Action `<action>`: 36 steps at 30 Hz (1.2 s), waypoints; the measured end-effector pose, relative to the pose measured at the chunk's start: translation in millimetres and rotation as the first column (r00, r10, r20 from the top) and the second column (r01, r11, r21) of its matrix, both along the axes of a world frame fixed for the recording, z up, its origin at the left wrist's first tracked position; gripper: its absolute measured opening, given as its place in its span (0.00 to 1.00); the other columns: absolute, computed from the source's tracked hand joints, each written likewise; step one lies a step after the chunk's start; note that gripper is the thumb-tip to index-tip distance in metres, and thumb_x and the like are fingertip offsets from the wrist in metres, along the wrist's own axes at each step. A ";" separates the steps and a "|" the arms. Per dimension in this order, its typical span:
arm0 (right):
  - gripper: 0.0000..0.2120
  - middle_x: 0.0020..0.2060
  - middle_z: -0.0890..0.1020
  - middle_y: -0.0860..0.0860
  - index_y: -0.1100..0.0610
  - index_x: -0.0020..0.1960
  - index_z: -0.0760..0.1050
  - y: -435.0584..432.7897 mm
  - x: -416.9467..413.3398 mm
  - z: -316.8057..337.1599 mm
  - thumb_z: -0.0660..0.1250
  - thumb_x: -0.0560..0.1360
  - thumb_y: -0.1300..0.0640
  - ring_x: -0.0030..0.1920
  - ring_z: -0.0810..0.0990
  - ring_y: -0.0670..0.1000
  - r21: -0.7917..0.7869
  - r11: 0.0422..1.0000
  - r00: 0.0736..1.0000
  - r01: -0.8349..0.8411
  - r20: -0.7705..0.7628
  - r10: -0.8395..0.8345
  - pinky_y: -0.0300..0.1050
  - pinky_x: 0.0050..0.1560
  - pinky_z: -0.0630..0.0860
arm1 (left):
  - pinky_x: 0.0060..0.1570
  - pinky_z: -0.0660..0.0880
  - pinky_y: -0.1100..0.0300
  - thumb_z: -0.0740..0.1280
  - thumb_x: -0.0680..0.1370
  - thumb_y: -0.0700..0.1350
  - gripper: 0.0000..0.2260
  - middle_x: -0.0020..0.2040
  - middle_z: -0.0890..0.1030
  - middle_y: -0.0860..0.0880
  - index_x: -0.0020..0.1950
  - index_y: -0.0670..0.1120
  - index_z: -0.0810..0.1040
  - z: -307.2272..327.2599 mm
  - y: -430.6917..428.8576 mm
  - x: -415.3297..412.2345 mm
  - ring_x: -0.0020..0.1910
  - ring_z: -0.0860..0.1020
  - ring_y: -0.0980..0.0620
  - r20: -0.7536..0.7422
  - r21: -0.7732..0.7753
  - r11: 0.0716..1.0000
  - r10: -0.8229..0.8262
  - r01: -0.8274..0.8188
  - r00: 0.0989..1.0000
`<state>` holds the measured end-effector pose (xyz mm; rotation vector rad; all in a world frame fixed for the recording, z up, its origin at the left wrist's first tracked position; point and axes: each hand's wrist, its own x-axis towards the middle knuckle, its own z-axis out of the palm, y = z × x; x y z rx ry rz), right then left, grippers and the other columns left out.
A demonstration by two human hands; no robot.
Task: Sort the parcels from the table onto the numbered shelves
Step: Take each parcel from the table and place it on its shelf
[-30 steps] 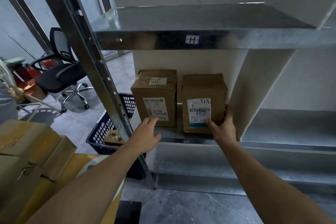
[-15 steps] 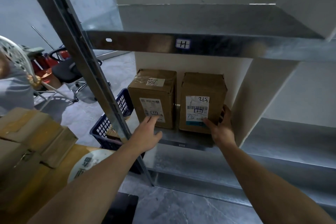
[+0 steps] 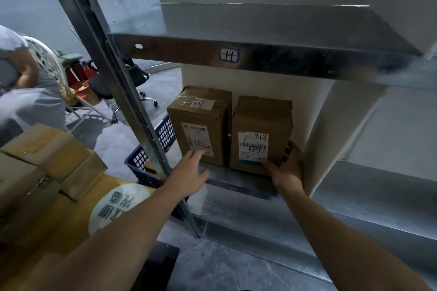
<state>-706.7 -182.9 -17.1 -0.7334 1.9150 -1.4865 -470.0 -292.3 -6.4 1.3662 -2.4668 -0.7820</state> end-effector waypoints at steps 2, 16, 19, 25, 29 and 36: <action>0.39 0.70 0.73 0.50 0.50 0.75 0.59 2.8 0.2 -3.6 0.76 0.72 0.62 0.68 0.72 0.51 0.005 1.000 1.000 -0.010 -0.002 0.010 0.48 0.67 0.71 | 0.68 0.67 0.50 0.65 0.78 0.48 0.26 0.71 0.67 0.47 0.75 0.52 0.61 -0.8 4.0 2.0 0.70 0.68 0.48 0.002 -0.005 1.000 0.006 -0.006 1.000; 0.33 0.72 0.72 0.54 0.51 0.77 0.61 51.6 27.9 -1.7 0.72 0.77 0.51 0.70 0.72 0.58 0.228 0.972 0.968 0.053 -0.249 0.005 0.54 0.68 0.70 | 0.68 0.67 0.53 0.66 0.78 0.48 0.28 0.72 0.67 0.46 0.77 0.49 0.61 2.6 32.4 27.8 0.69 0.69 0.46 -0.012 -0.069 0.997 -0.024 0.023 1.000; 0.28 0.72 0.69 0.54 0.54 0.76 0.64 72.1 55.5 -0.5 0.69 0.79 0.51 0.66 0.73 0.54 0.254 0.965 0.936 0.066 -0.352 0.028 0.47 0.64 0.70 | 0.67 0.67 0.52 0.66 0.78 0.48 0.28 0.71 0.68 0.45 0.76 0.48 0.62 1.5 44.1 47.1 0.69 0.69 0.45 -0.004 -0.082 0.996 -0.042 0.041 0.999; 0.21 0.65 0.74 0.56 0.58 0.69 0.72 88.5 138.5 -7.9 0.66 0.80 0.49 0.65 0.74 0.58 0.332 0.940 0.816 -0.077 -0.520 0.251 0.52 0.65 0.71 | 0.65 0.70 0.47 0.67 0.77 0.50 0.27 0.70 0.69 0.46 0.75 0.49 0.64 -3.3 73.2 134.2 0.68 0.70 0.45 0.006 -0.025 0.999 -0.025 0.025 1.000; 0.21 0.67 0.73 0.55 0.56 0.71 0.71 73.9 214.0 -15.2 0.63 0.81 0.48 0.67 0.72 0.58 0.423 0.860 0.640 -0.285 -0.584 0.499 0.53 0.66 0.70 | 0.64 0.70 0.46 0.64 0.77 0.52 0.26 0.69 0.71 0.47 0.74 0.49 0.66 -5.8 86.3 215.3 0.67 0.69 0.44 0.057 -0.034 0.995 0.092 -0.090 0.994; 0.23 0.69 0.71 0.54 0.52 0.73 0.67 31.4 351.6 -20.3 0.59 0.82 0.43 0.66 0.71 0.58 0.582 0.631 0.253 -0.513 -0.600 0.759 0.55 0.62 0.73 | 0.61 0.69 0.55 0.64 0.79 0.51 0.25 0.70 0.69 0.48 0.75 0.48 0.65 -8.8 118.9 358.5 0.67 0.69 0.47 0.159 -0.126 0.901 0.431 -0.414 0.888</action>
